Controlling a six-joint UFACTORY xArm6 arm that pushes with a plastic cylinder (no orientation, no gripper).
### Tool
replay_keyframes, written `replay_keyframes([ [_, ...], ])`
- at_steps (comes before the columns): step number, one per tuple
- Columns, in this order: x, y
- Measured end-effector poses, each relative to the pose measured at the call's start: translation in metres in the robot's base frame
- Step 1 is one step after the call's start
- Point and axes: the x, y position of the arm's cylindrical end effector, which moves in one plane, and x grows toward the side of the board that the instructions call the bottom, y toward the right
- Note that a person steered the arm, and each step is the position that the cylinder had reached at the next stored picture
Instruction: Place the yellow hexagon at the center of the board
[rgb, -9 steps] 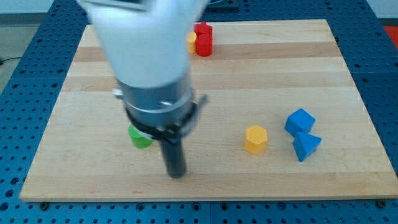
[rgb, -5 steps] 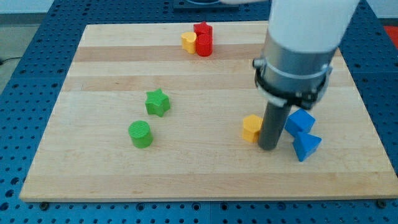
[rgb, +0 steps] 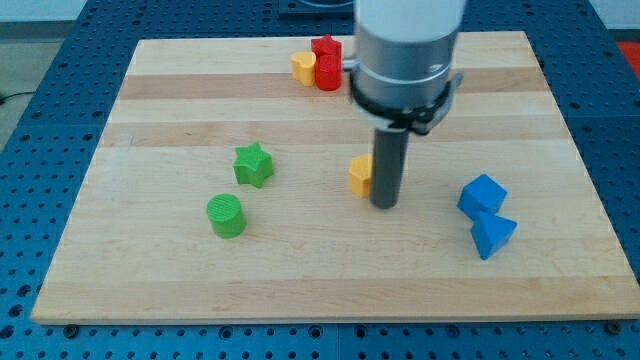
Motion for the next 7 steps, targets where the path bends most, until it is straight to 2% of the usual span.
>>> replay_keyframes([
  [1,-0.075,-0.028],
  [2,-0.074,-0.042],
  [3,-0.014,-0.015],
  [4,-0.036,-0.093],
  [5,-0.073,-0.112],
  [6,-0.074,-0.124],
  [7,-0.021,-0.127],
])
